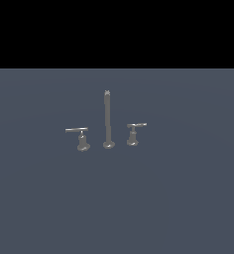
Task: Turn on the faucet by rotating a designated handle.
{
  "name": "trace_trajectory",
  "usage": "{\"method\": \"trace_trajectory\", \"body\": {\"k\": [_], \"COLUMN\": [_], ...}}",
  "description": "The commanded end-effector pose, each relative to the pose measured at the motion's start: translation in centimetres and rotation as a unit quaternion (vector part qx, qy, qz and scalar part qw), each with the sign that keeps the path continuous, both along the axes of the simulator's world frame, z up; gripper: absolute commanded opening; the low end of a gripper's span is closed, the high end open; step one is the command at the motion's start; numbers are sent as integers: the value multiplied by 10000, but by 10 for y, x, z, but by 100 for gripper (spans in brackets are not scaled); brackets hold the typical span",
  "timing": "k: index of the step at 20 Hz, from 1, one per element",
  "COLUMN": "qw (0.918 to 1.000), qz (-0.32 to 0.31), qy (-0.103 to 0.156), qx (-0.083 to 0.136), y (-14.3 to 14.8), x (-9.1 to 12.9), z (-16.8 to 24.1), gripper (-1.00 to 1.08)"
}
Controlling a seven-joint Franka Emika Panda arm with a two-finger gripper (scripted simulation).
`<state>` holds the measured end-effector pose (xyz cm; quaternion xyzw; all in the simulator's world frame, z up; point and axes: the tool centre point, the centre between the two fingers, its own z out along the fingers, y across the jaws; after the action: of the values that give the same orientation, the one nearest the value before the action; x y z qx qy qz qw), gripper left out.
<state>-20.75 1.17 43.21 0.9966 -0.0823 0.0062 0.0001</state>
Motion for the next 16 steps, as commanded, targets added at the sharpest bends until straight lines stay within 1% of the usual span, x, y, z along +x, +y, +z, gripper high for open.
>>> {"method": "trace_trajectory", "body": {"k": [1, 4, 8, 12, 16], "qw": [9996, 9980, 9936, 9869, 9785], "qz": [-272, -634, -1134, -1610, -2062], "qy": [3, 7, 11, 16, 20], "qx": [6, 12, 21, 30, 37], "y": [4, 8, 12, 13, 12], "x": [13, 31, 57, 82, 106], "z": [-16, -36, -65, -92, -118], "gripper": [-100, -100, -100, -100, -100]}}
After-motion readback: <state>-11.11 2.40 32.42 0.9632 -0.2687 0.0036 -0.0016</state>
